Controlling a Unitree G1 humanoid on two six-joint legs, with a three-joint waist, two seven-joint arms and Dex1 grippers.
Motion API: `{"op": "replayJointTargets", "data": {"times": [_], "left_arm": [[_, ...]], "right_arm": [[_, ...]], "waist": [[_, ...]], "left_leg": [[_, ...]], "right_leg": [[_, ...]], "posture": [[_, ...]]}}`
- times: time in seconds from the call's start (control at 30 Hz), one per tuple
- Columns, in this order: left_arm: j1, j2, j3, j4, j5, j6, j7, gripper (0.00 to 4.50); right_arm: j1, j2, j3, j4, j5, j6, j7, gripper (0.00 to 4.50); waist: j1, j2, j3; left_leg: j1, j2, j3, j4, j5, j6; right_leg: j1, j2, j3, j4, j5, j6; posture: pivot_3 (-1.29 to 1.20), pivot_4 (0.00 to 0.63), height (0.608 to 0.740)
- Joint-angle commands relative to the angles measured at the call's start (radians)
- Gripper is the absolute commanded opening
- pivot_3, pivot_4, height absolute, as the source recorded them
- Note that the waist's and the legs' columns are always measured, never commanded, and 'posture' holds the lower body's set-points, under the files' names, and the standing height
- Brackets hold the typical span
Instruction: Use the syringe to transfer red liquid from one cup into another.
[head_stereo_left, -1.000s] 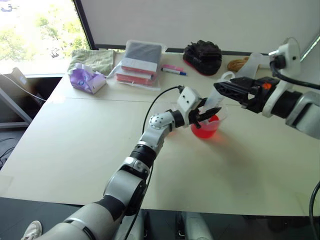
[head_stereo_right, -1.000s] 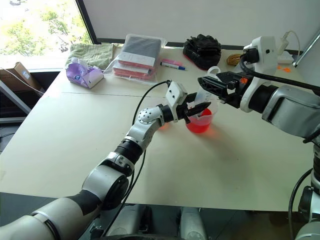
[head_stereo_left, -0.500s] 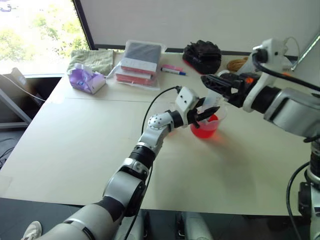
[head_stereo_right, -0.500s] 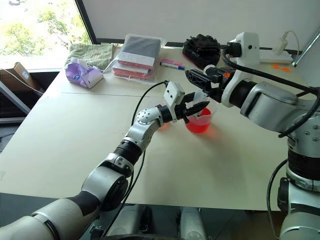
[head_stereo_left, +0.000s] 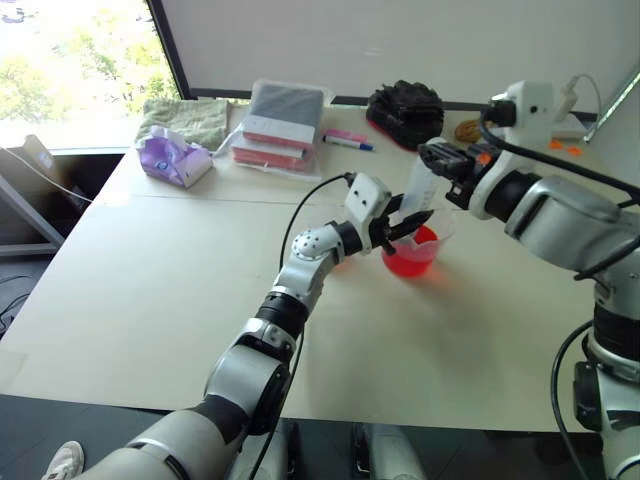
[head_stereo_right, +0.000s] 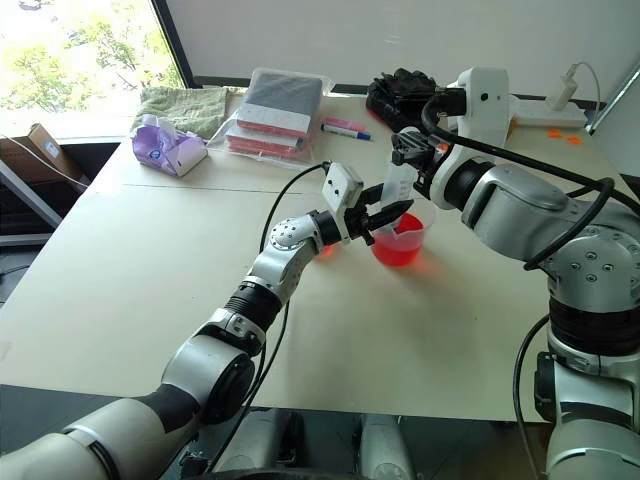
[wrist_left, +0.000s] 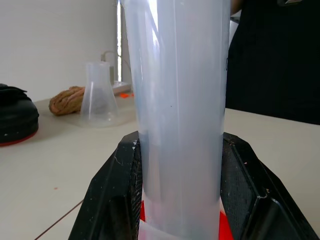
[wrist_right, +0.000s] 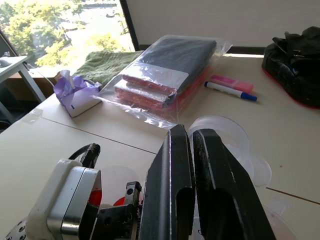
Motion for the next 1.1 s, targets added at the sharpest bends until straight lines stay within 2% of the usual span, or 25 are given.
{"op": "replayJointTargets", "data": {"times": [0.03,0.2,0.6,1.1], "left_arm": [[0.005,-0.039,-0.05,-0.05,0.012,-0.006,-0.036,1.58],[0.019,-0.043,-0.058,-0.065,0.011,0.002,-0.042,1.58],[0.07,-0.043,-0.086,-0.113,0.018,0.027,-0.06,1.58],[0.109,-0.039,-0.11,-0.161,0.023,0.062,-0.068,1.58]], "right_arm": [[-0.007,0.01,-0.011,-0.035,-0.041,-0.011,0.022,0.03],[-0.004,0.016,-0.037,-0.065,-0.109,-0.039,0.065,0.03],[-0.046,-0.003,-0.123,-0.069,-0.083,-0.051,0.131,0.03],[-0.068,-0.03,-0.161,-0.037,-0.049,-0.065,0.135,0.03]], "waist": [[-0.001,0.0,0.0],[-0.001,0.0,0.0],[-0.003,0.0,0.0],[-0.003,0.0,0.0]], "left_leg": [[0.0,0.0,0.0,0.0,0.0,0.0],[0.0,0.0,0.0,0.0,0.0,0.0],[0.0,0.0,0.0,0.0,0.0,0.0],[0.0,0.0,0.0,-0.001,0.0,0.0]], "right_leg": [[0.0,0.0,0.0,0.0,0.0,0.0],[0.0,0.0,0.0,0.0,0.0,0.0],[0.0,0.0,0.0,0.0,0.0,0.0],[0.0,0.0,0.0,-0.001,0.0,0.0]], "posture": [[0.0,0.15,0.74],[0.0,0.15,0.74],[0.0,0.15,0.74],[0.0,0.15,0.74]]}}
